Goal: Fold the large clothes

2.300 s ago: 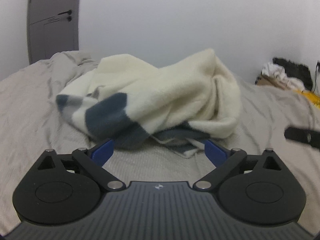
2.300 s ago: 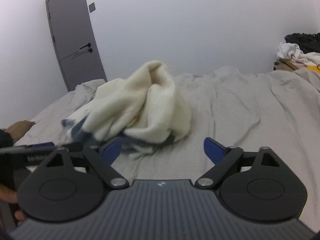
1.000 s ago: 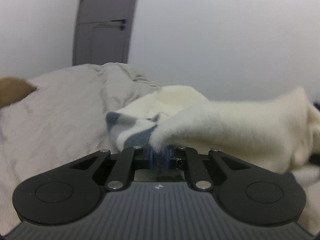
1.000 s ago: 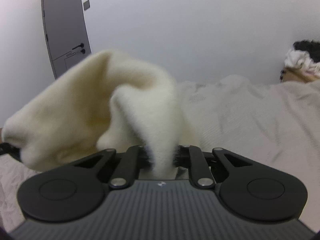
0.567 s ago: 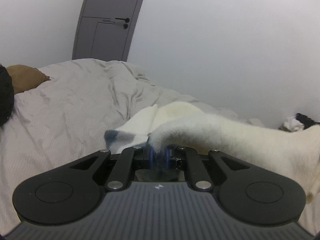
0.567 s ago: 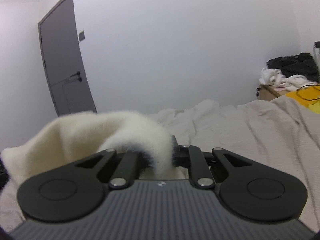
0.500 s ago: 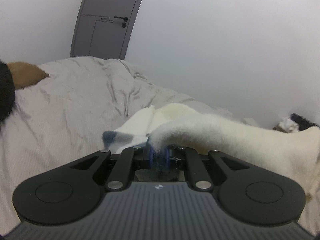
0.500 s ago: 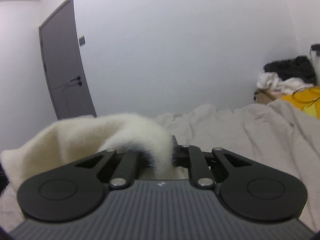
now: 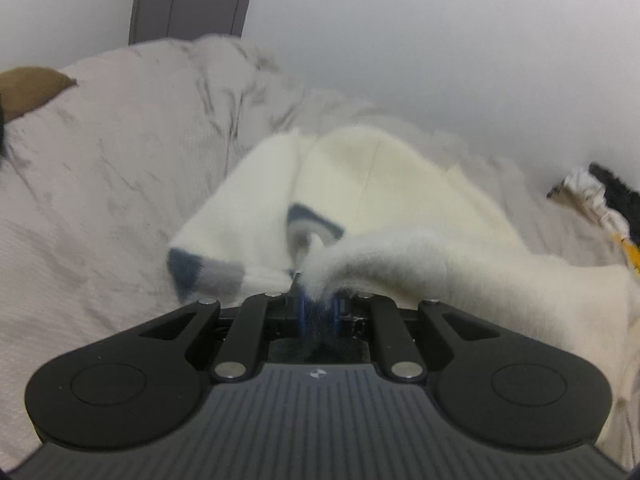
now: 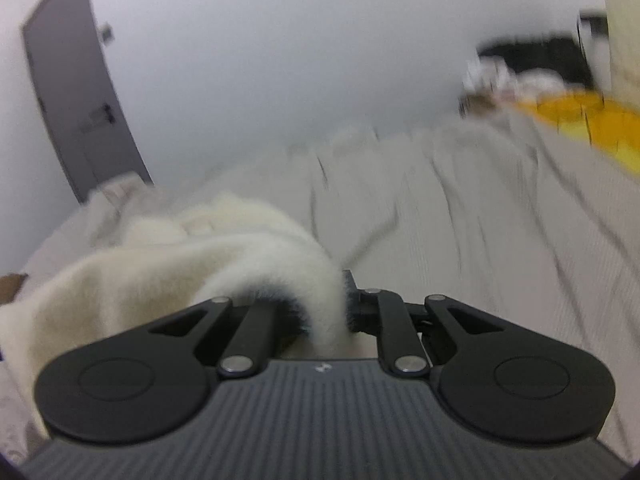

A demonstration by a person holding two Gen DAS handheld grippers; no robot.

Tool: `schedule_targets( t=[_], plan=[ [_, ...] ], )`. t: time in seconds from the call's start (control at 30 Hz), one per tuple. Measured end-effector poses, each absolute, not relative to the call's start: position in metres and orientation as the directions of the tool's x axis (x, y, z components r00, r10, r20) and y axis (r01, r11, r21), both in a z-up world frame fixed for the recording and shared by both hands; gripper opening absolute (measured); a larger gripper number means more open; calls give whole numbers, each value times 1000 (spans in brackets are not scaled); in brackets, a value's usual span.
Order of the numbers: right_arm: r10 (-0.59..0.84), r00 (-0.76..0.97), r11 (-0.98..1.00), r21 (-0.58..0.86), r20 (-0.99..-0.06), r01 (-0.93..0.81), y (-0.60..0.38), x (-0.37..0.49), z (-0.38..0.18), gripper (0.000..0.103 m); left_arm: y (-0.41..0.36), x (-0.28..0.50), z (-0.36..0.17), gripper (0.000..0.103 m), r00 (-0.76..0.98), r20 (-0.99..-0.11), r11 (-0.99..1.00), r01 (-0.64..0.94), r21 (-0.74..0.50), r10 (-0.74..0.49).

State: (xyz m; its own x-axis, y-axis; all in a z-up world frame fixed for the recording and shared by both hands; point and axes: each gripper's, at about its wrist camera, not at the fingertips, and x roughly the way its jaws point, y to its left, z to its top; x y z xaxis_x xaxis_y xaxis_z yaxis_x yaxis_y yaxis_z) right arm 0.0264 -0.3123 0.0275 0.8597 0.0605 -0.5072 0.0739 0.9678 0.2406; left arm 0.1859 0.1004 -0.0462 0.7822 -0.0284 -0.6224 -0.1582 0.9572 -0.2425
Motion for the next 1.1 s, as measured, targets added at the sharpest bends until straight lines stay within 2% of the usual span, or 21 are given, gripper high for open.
schedule_targets(
  t=[0.17,0.3,0.57,0.6,0.67,0.73,0.77,0.8,0.9,1.0,1.1],
  plan=[
    [79,777,951,280,-625,128,-331,61,-23,17,94,236,-75,16,736,-677,968,-168,-187,-3],
    [121,764,920,360,-634,153,-340,75,-42,18,95,256,-89,18,723,-690,969,-170,-179,-1],
    [117,761,924,351,-638,153,-331,77,-52,24,100,261,-90,19,728,-685,959,-174,-223,-27],
    [114,761,924,349,-639,155,-331,74,-49,24,100,259,-89,23,728,-685,958,-175,-228,-30],
    [106,761,923,349,-640,164,-330,69,-43,28,102,255,-84,29,724,-689,955,-180,-237,-35],
    [87,763,926,335,-641,176,-330,62,-37,41,103,246,-78,42,730,-682,950,-187,-251,-36],
    [81,766,927,330,-638,177,-330,58,-35,43,103,241,-75,45,735,-678,949,-189,-253,-34],
    [78,767,928,328,-637,177,-330,53,-33,46,103,235,-72,47,740,-672,949,-187,-254,-34],
    [89,765,917,353,-638,187,-331,36,-27,48,100,215,-61,48,754,-656,953,-169,-251,-39],
    [101,777,905,381,-621,186,-331,17,-20,62,91,192,-47,50,780,-625,970,-136,-201,-21],
    [94,795,922,354,-599,158,-324,3,-6,66,76,169,-33,56,811,-583,983,-63,-171,-50]
  ],
)
